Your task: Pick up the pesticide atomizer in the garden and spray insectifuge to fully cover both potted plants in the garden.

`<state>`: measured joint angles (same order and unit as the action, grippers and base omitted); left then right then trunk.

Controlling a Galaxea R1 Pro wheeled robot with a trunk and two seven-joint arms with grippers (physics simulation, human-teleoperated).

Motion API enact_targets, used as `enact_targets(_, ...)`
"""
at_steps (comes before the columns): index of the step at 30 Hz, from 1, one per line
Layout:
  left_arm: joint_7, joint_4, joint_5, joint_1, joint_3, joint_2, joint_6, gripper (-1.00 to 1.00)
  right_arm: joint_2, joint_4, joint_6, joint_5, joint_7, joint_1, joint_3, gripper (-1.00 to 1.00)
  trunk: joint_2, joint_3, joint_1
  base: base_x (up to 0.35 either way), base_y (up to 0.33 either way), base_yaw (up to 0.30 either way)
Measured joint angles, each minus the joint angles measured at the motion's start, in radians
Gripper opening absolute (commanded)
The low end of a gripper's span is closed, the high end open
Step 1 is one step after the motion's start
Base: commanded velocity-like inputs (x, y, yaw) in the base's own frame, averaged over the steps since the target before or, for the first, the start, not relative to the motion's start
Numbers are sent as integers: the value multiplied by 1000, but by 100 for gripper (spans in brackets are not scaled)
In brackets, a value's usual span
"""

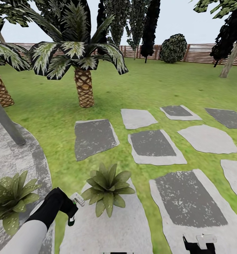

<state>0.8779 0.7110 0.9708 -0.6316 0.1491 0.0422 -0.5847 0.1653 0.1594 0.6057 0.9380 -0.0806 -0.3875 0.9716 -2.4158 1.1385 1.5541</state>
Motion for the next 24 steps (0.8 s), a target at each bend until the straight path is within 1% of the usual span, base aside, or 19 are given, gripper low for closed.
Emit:
enact_targets(3, -1, 1, -1, 0, 1, 1, 0, -100, -1, 0, 0, 0, 0, 0, 0, 100, 0, 0, 0, 0, 8, 143)
enact_targets(9, -2, 1, -1, 0, 0, 0, 0, -100, -1, 0, 0, 0, 0, 0, 0, 100, 0, 2, 0, 0, 1, 243)
enact_targets(19, -2, -7, -2, 0, -2, -12, 1, -100, -1, 0, 0, 0, 0, 0, 0, 100, 0, 2, 0, 0, 4, 17)
enact_targets(22, -2, -9, 0, 0, 0, -10, 1, -100, -1, 0, 0, 0, 0, 0, 0, 100, 0, 2, 0, 0, 27, 0)
enact_targets(24, -2, -9, 1, 0, 1, -3, -2, -100, -1, 0, 0, 0, -1, 0, 0, 100, 0, 2, 0, 0, 5, 0)
